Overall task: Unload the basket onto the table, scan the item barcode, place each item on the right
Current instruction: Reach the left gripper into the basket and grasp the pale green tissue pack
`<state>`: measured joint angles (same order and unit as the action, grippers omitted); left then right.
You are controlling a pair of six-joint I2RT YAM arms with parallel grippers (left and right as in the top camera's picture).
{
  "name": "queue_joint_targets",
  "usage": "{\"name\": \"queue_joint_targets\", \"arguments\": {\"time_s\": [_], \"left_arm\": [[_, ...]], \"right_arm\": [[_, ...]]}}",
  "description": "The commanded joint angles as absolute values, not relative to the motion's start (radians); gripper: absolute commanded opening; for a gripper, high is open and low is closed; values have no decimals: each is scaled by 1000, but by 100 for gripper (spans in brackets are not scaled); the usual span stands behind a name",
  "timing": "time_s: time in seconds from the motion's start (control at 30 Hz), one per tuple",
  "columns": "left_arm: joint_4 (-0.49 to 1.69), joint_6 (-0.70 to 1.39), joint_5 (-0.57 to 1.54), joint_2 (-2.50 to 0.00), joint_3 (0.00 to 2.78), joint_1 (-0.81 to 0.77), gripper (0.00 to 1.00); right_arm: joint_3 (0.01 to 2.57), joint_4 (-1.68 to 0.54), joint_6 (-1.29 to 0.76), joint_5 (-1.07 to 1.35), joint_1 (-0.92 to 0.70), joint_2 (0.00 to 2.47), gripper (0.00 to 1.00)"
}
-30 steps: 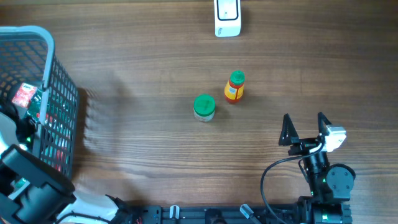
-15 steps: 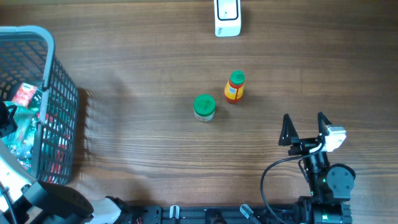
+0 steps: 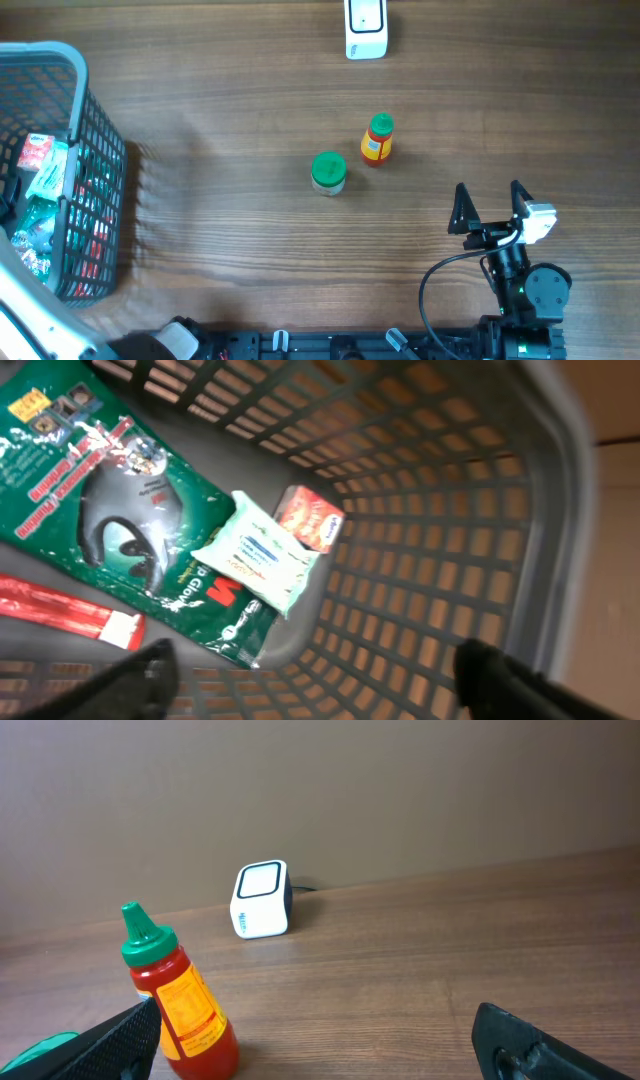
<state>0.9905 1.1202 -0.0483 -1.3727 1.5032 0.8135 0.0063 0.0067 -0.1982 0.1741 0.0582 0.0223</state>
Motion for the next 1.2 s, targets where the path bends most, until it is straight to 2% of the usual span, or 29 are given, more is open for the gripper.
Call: {"name": "queue_joint_targets", "arguments": {"time_s": [0.0,0.23,0.47,0.63,0.67,0.7,0.77,0.83,0.93,1.17], "left_arm": [[991,1216,-59,-1508,1507,815,100],[966,1557,27,-1777,1507,806,100],[792,1606,34,-1978,1507,760,100],[766,1665,41,-2064,1507,744,100],[770,1660,41,-2077,1507,742,96],[779,1657,41,-2084,1507,741,75],[786,1656,42,-2081,1507,742,50],[785,1653,46,-2069,1508,745,39],[777,1587,75,-2032,1508,748,27],[771,1500,142,-1755,1508,750,26]], "right_arm": [[5,10,-210,157,65,23,100],[5,10,-210,157,65,23,100],[5,10,-210,157,65,23,100],[5,10,-210,157,65,23,100],[5,10,-210,157,65,23,100],[5,10,-210,157,65,23,100],[5,10,-210,157,65,23,100],[5,10,-210,157,65,23,100],[5,10,-210,157,65,23,100],[5,10,-210,157,65,23,100]]}}
